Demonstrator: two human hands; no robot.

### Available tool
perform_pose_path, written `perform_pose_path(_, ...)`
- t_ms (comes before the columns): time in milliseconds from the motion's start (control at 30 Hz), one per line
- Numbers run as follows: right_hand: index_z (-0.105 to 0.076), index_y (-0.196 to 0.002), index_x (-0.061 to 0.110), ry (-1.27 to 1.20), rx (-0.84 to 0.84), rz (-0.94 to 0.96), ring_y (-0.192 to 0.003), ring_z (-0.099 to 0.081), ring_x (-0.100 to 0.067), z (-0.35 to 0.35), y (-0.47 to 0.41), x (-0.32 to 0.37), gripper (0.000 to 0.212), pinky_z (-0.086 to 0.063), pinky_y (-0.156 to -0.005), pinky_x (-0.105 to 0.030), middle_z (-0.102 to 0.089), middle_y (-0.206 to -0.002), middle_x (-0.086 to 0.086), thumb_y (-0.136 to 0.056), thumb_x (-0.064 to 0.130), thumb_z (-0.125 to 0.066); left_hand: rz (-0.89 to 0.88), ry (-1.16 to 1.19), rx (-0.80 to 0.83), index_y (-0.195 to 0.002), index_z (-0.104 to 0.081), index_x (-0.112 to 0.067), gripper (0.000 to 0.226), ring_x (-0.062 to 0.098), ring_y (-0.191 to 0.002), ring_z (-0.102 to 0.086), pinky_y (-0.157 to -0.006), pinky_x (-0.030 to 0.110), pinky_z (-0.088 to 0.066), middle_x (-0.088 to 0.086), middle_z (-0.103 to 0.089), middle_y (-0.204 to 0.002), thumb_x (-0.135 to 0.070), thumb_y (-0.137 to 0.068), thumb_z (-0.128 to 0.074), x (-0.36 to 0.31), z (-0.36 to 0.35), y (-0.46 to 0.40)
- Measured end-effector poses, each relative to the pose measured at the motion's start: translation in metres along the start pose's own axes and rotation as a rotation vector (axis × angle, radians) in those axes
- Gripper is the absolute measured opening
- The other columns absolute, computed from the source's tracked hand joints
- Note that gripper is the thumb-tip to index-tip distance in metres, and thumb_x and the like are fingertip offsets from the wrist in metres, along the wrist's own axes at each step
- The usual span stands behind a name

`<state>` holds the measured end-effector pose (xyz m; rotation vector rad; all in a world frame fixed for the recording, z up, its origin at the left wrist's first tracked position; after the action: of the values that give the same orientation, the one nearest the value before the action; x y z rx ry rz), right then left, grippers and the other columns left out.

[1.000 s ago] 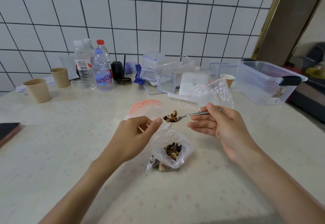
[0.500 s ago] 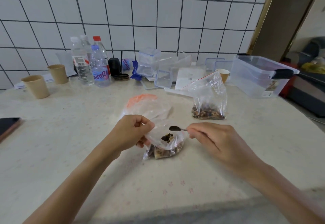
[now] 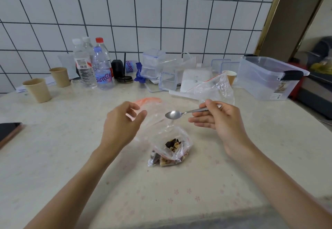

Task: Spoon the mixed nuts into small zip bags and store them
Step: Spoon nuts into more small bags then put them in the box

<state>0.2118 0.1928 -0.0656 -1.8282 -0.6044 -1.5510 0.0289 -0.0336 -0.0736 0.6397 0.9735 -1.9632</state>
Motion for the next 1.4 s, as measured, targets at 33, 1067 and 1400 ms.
perform_pose_path(33,-0.067,-0.098,-0.001,-0.007,-0.013,-0.009,-0.077,-0.079,-0.035,-0.004,-0.008,-0.002,0.032,-0.065,-0.067,-0.035,-0.078,-0.085,-0.017,-0.108,0.025,-0.052,-0.032,-0.079,-0.050,-0.113,-0.064,-0.025,0.038,0.009,-0.079,-0.064,-0.072,0.032,-0.052,-0.007,-0.066,-0.104,-0.051,-0.088,-0.075,0.000,0.000,-0.007)
perform_pose_path(1067,-0.061,-0.093,-0.002,0.164,0.086,0.022,-0.064,-0.078,-0.028,-0.053,-0.060,-0.070,0.038,-0.059,-0.053,-0.025,-0.077,-0.072,-0.013,-0.106,0.033,-0.056,0.002,-0.041,0.041,-0.082,-0.053,-0.027,0.023,0.024,-0.074,-0.064,-0.060,0.037,-0.048,-0.009,-0.065,-0.073,-0.026,-0.093,-0.073,0.034,-0.063,-0.047)
perform_pose_path(1400,-0.065,-0.097,-0.006,-0.060,0.008,-0.171,-0.076,-0.079,-0.032,-0.050,-0.057,-0.094,0.037,-0.061,-0.059,-0.027,-0.078,-0.080,-0.017,-0.104,0.029,-0.061,-0.022,0.032,0.030,-0.103,-0.059,-0.024,0.018,0.019,-0.078,-0.070,-0.071,0.044,-0.059,-0.009,-0.072,-0.082,-0.026,-0.093,-0.074,0.032,-0.063,-0.044)
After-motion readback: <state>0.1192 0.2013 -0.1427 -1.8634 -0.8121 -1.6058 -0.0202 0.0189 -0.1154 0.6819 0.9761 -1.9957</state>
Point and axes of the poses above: each hand's wrist, its own y-axis away from the middle knuckle, its own z-axis out of the back of the hand, x = y × z, the point moved 8 cm from there along -y, towards the middle knuckle
